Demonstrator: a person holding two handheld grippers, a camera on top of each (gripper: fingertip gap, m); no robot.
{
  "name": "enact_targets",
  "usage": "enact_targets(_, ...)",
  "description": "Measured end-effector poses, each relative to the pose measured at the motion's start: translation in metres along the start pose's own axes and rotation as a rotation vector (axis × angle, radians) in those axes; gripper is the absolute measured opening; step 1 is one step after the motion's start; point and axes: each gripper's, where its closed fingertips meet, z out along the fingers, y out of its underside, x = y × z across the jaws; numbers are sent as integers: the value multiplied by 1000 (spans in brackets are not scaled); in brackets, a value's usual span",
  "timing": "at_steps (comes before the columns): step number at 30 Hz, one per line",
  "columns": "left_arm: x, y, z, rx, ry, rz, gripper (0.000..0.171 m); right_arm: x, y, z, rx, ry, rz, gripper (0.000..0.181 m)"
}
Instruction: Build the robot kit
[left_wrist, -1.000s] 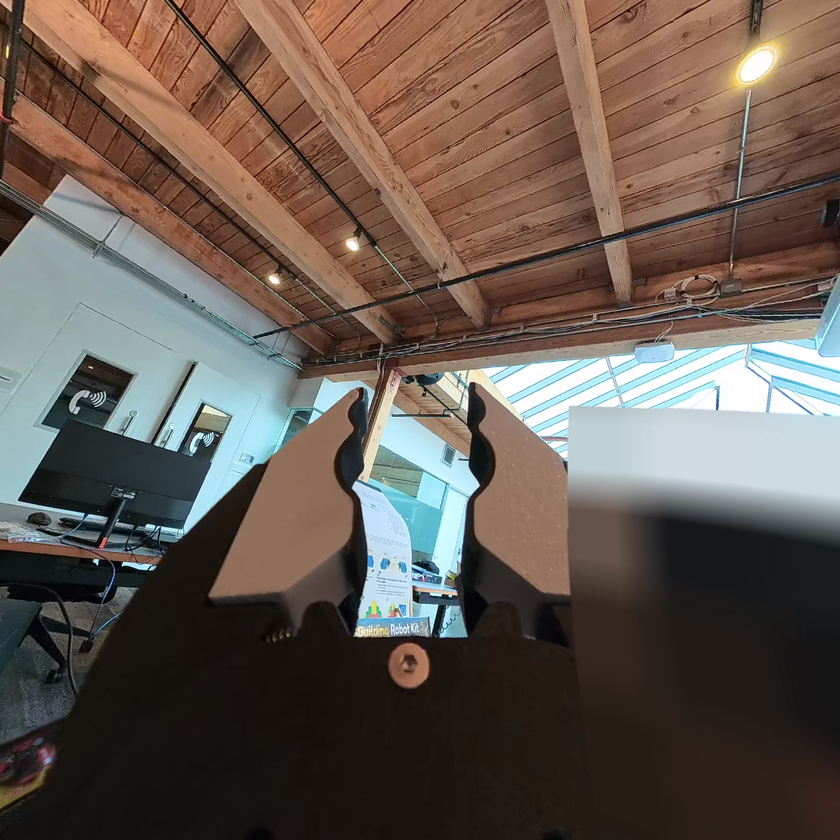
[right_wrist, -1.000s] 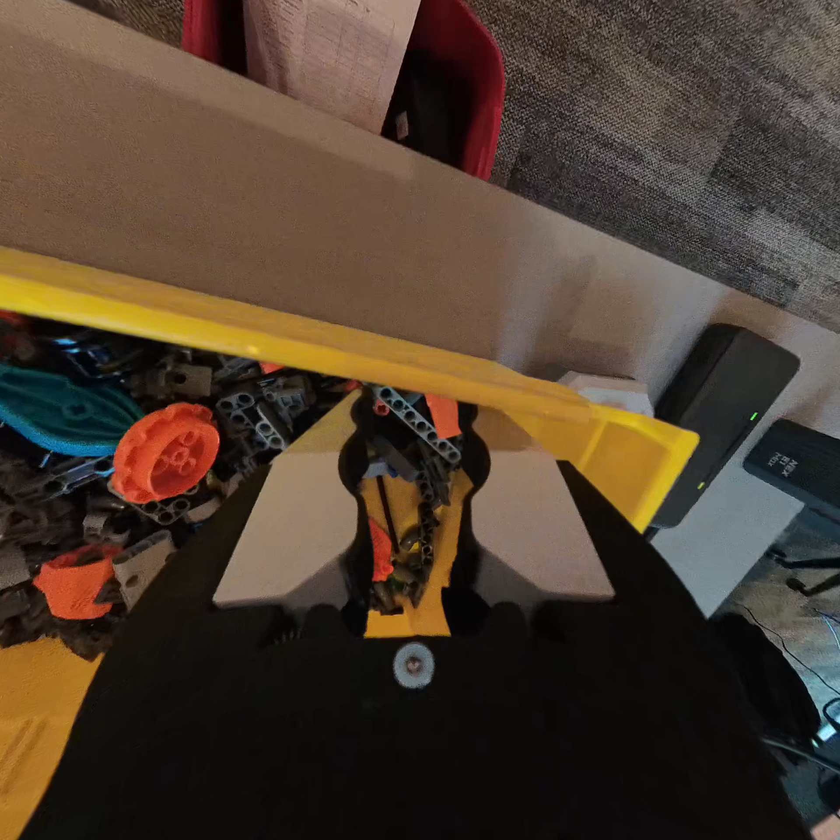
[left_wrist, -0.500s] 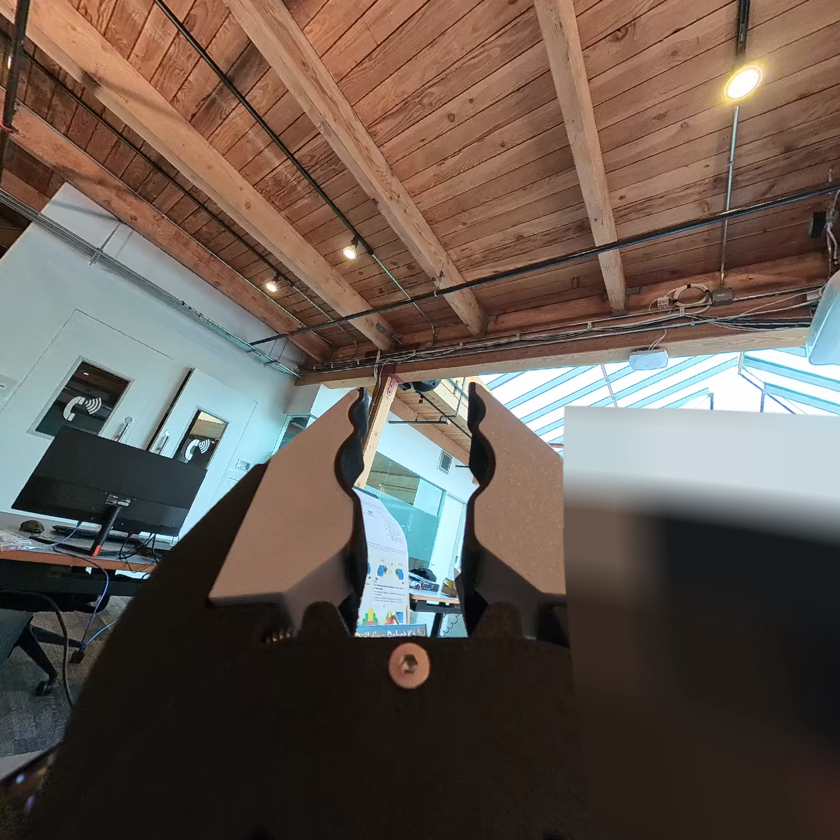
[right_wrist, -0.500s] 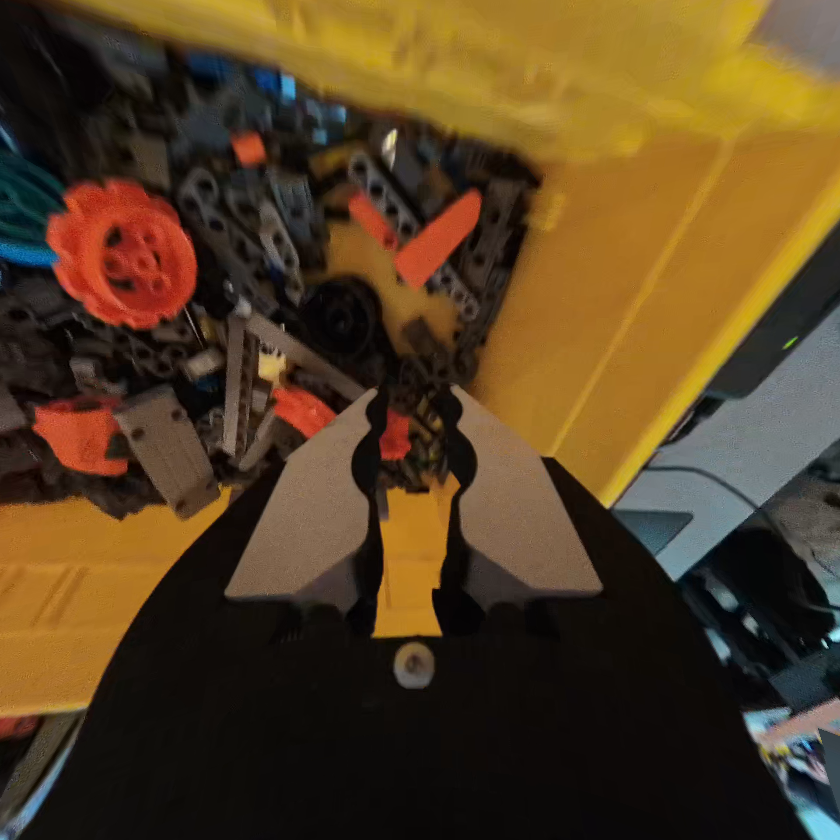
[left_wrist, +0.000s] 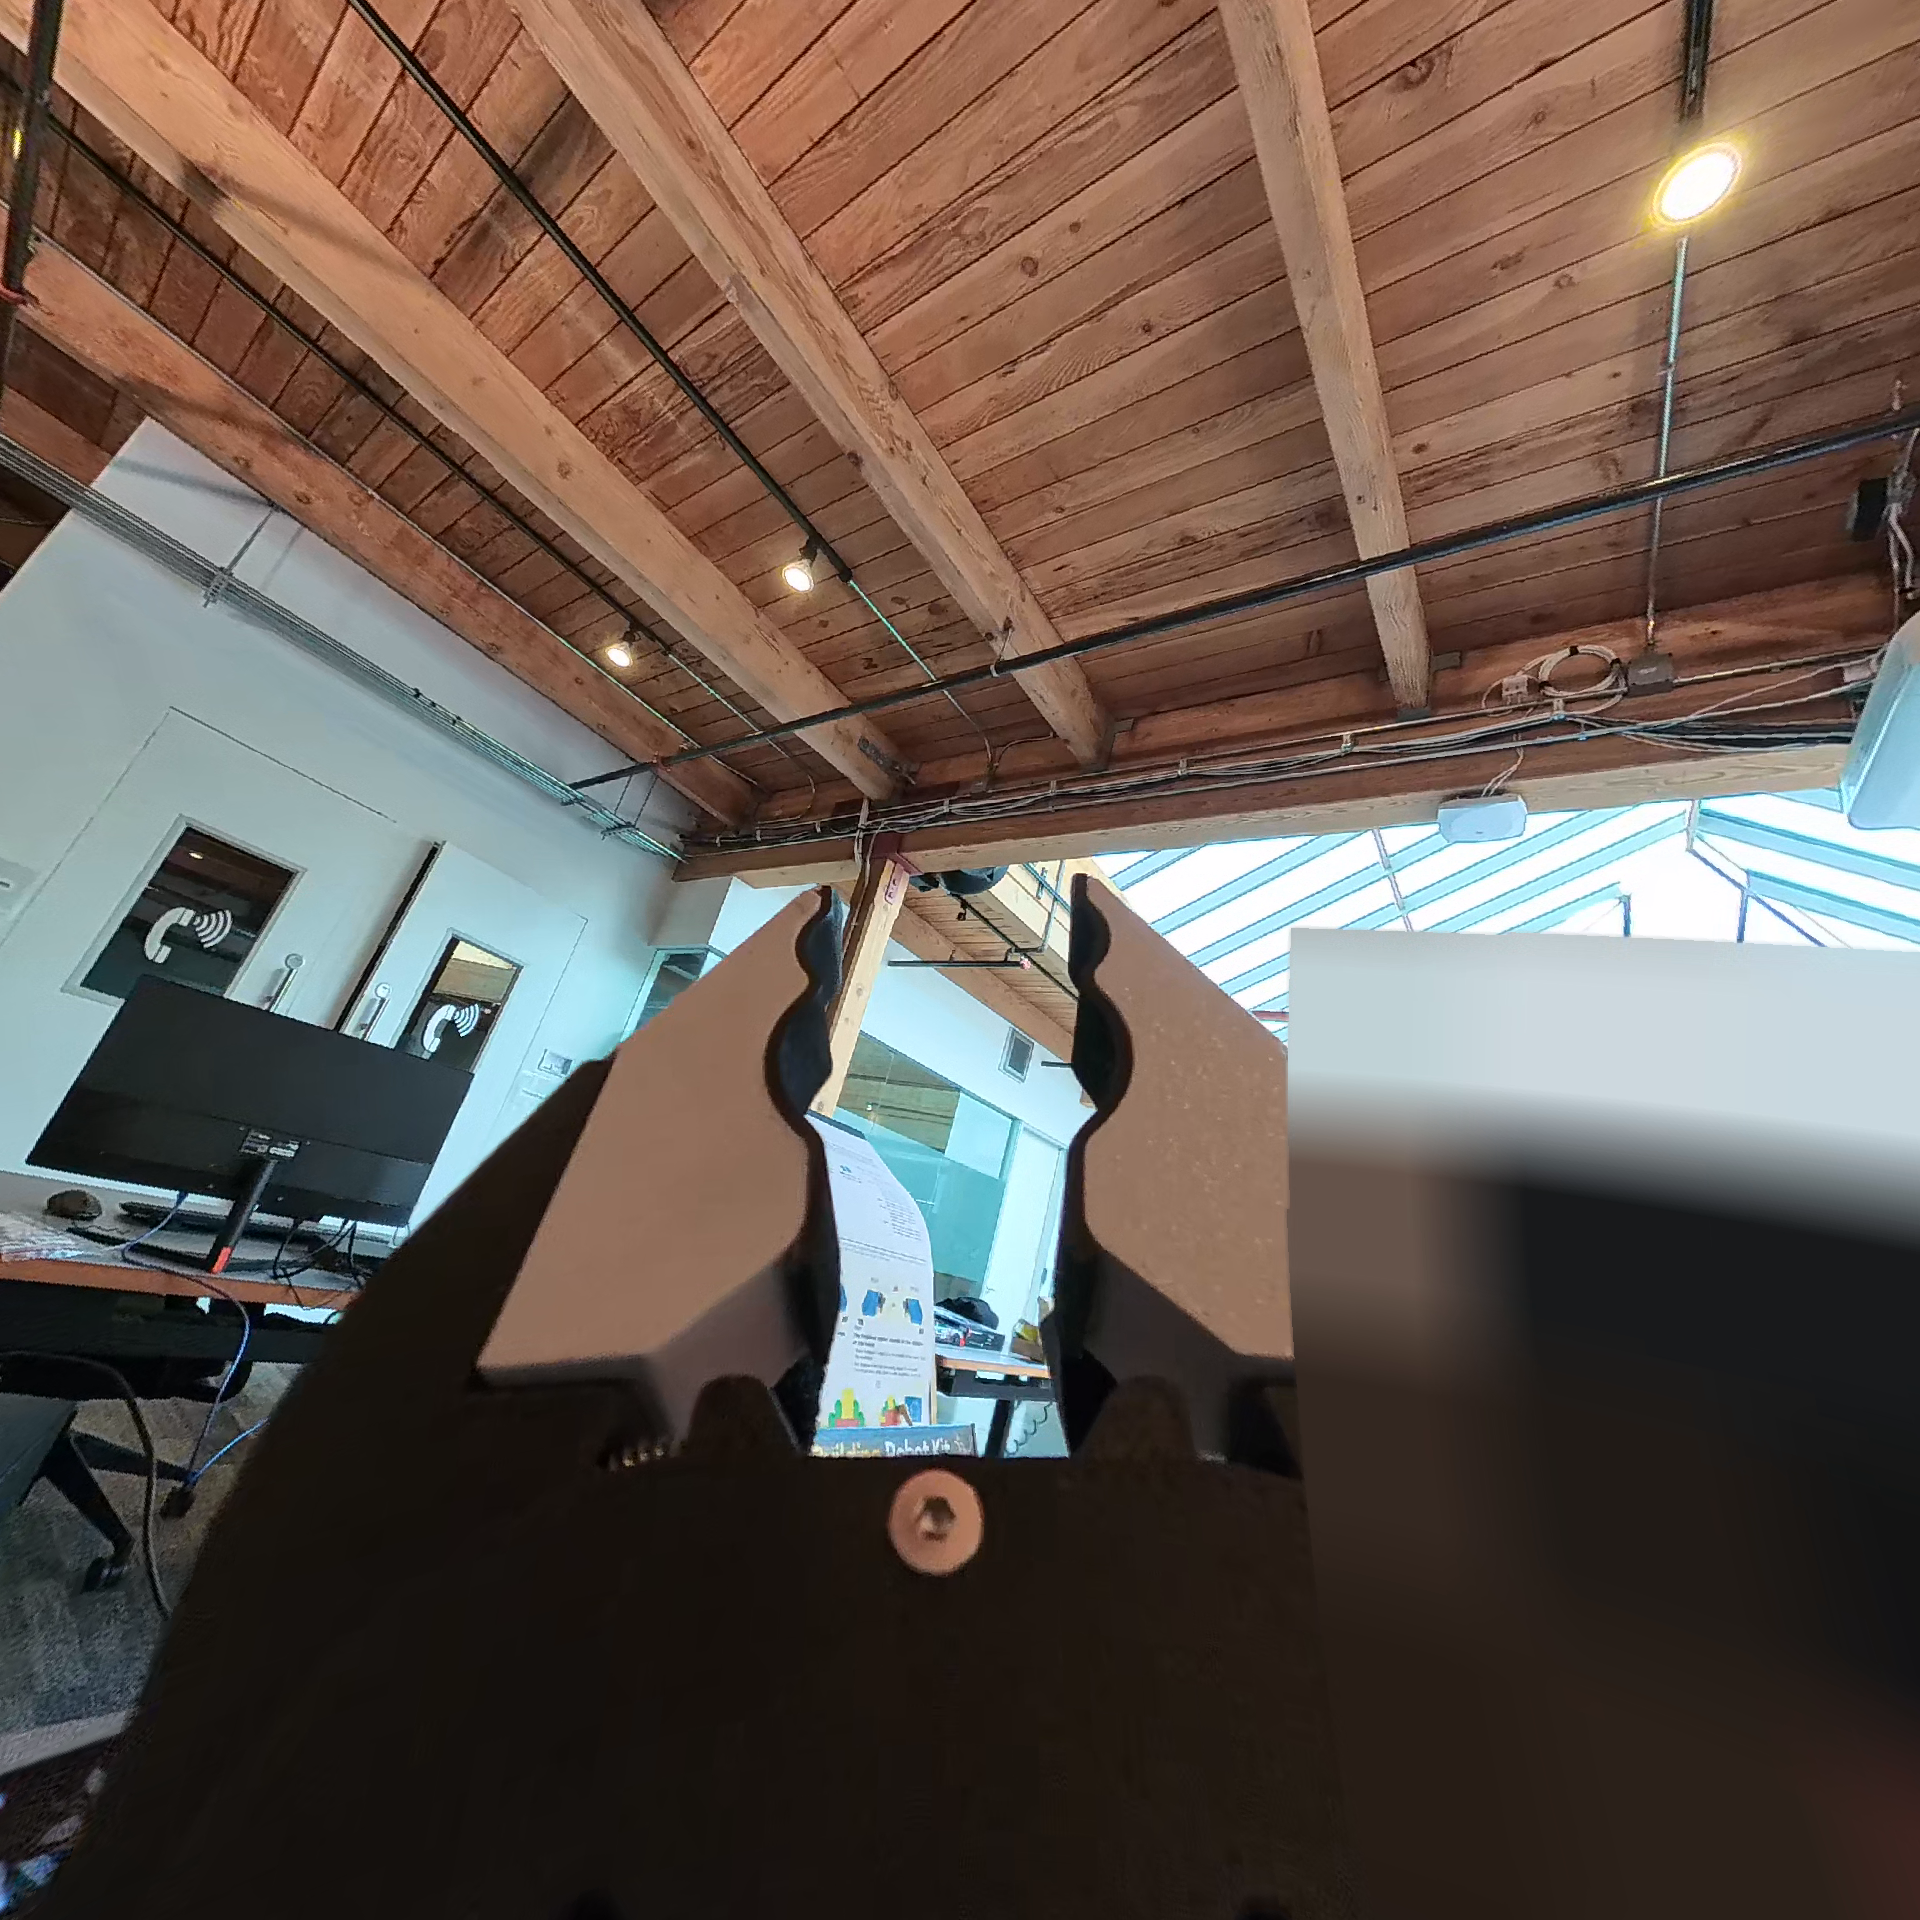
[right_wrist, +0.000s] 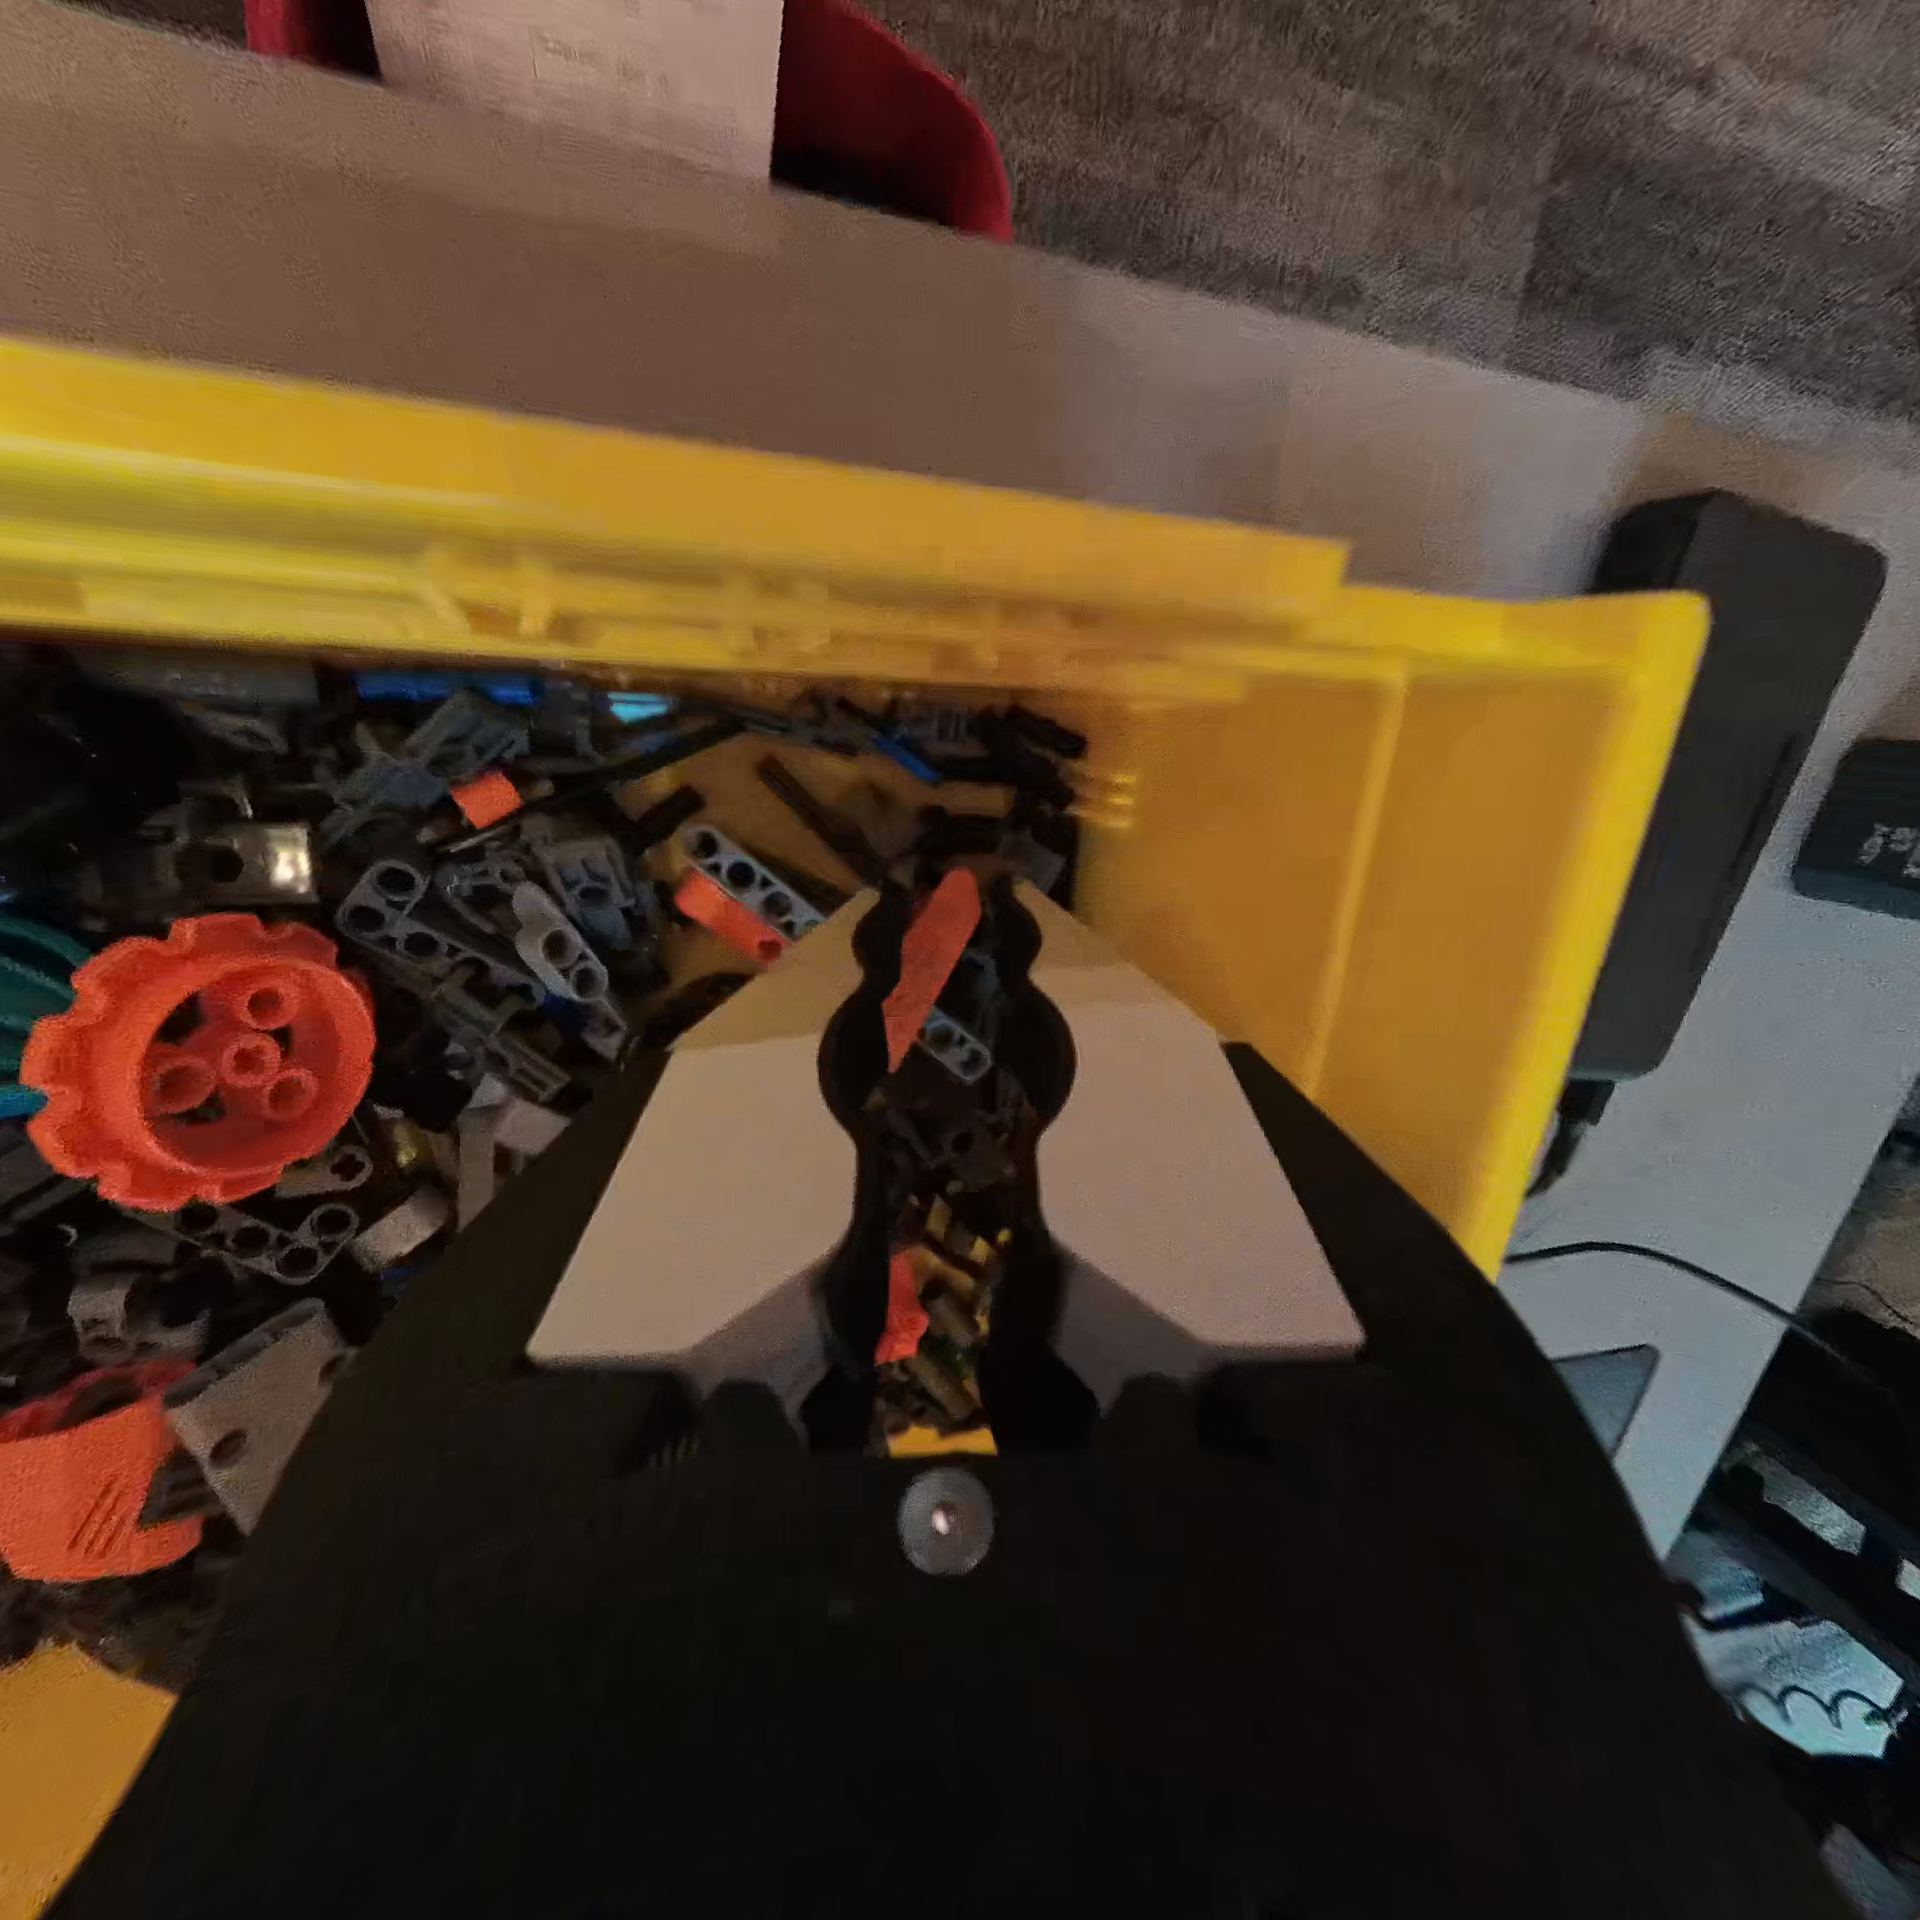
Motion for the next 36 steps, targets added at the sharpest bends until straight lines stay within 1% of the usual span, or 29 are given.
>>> enact_targets(3,1,1,0,-3,1,3,42,-3,27,-9,-131,-31,4,13)
enact_targets(5,0,0,0,-1,-2,3,42,-3,37,-21,-157,-48,24,12)
enact_targets(6,-1,0,0,0,-2,-1,42,1,33,-25,-124,-36,32,12)
enact_targets(8,-1,1,1,-4,0,-7,42,8,13,-32,-4,-18,53,12)
enact_targets(10,0,3,2,-10,1,-3,42,11,-13,-34,121,-12,98,24)
enact_targets(11,1,4,2,-12,1,2,42,10,-24,-33,164,-23,117,26)
enact_targets(13,2,4,2,-13,0,10,42,7,-39,-26,204,-41,134,28)
enact_targets(14,2,3,2,-11,-2,12,42,6,-42,-20,197,-38,127,28)
enact_targets(16,-1,3,1,-9,-6,7,42,8,-36,-6,137,-2,96,29)
enact_targets(18,-1,2,1,-7,-1,-6,42,10,-29,5,114,20,84,28)
enact_targets(19,-1,2,1,-8,1,-8,42,8,-27,6,122,13,80,20)
enact_targets(20,0,2,1,-8,1,-4,42,8,-22,7,104,19,79,19)
enact_targets(21,0,1,0,-6,0,0,42,10,-14,6,69,32,67,16)
enact_targets(22,1,1,0,-4,1,3,42,9,-1,4,-4,25,47,7)
enact_targets(23,2,0,0,-3,2,4,42,8,12,3,-68,11,41,8)
enact_targets(24,2,0,-1,-2,2,6,42,7,20,-1,-89,-2,44,8)
enact_targets(26,1,-1,-1,2,0,5,42,8,26,-11,-73,-8,59,7)
enact_targets(29,0,0,-1,-2,2,-2,42,6,29,-26,-54,-34,35,11)
enact_targets(31,1,1,0,-6,2,0,42,0,41,-30,-118,-78,25,12)
enact_targets(32,1,1,0,-7,1,2,42,-6,44,-33,-128,-114,15,13)
enact_targets(33,1,1,0,-7,1,4,42,-16,43,-38,-106,-168,-6,14)
enact_targets(35,1,-1,-2,1,0,3,42,-37,36,-54,-13,-269,-72,18)
enact_targets(36,0,-2,-2,6,-2,1,42,-46,34,-61,28,-293,-126,20)
